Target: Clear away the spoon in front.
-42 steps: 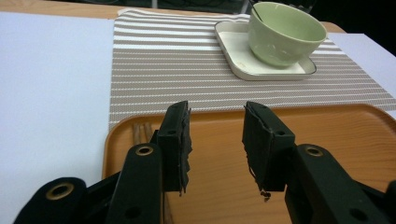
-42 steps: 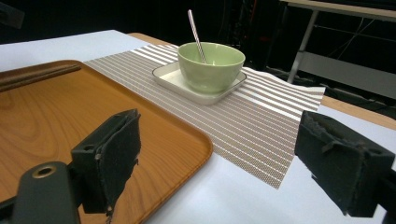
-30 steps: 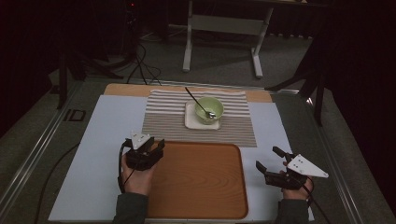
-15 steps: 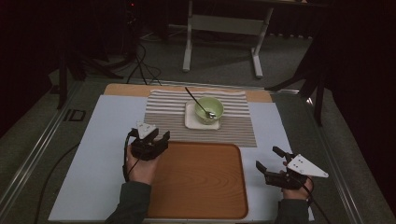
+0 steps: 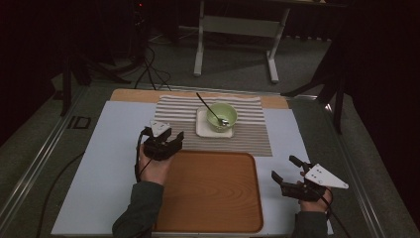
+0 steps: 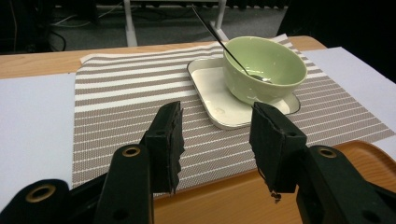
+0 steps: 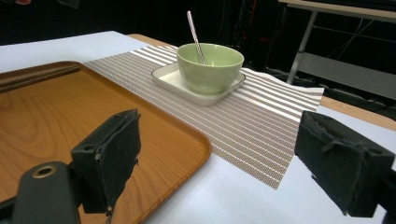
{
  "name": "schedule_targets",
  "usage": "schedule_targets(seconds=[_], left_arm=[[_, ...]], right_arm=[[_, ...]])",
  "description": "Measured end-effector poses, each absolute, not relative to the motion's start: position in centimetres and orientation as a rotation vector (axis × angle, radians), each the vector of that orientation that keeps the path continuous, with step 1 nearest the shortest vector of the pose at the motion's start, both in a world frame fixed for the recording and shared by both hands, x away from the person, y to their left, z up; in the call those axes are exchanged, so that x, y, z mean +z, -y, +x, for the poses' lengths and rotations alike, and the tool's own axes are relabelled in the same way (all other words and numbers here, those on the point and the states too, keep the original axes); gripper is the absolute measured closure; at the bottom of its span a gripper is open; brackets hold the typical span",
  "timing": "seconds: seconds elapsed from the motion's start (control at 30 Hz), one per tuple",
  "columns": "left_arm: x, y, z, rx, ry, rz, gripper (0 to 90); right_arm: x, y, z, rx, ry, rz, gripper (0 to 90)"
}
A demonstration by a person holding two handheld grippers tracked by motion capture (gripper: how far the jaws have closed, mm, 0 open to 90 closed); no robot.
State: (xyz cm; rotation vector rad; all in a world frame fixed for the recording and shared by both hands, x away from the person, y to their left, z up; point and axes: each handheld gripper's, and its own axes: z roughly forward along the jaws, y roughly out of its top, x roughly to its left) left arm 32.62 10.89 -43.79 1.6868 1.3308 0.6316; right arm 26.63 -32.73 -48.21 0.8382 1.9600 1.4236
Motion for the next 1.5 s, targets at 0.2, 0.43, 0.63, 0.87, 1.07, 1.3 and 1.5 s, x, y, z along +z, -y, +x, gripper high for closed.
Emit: schedule_targets(seconds=[0.2, 0.43, 0.63, 0.87, 1.07, 1.3, 1.5], left_arm=[[-43.9, -10.6, 33.5, 0.619, -1.313, 1.696, 54.2], [-44.1, -10.2, 34.6, 0.618, -1.315, 1.706, 52.9], [-44.2, -10.1, 35.5, 0.615, -1.317, 1.703, 52.7], [-43.9, -10.1, 36.5, 0.622, -1.305, 1.703, 52.7], [-43.5, -10.1, 37.3, 0.624, -1.299, 1.691, 52.5], [-43.3, -9.8, 38.4, 0.629, -1.288, 1.696, 51.9], [-43.4, -9.6, 39.1, 0.635, -1.287, 1.703, 51.4]], right_arm=[[-48.2, 32.7, 26.7, 1.423, -1.96, 0.837, 13.9], [-48.2, 32.8, 26.7, 1.424, -1.96, 0.838, 13.9], [-48.2, 32.8, 26.7, 1.424, -1.96, 0.836, 13.9], [-48.2, 32.8, 26.7, 1.423, -1.961, 0.837, 13.9], [-48.2, 32.7, 26.7, 1.423, -1.962, 0.837, 13.9], [-48.2, 32.8, 26.7, 1.425, -1.963, 0.836, 13.9], [-48.2, 32.8, 26.7, 1.424, -1.962, 0.838, 13.9]])
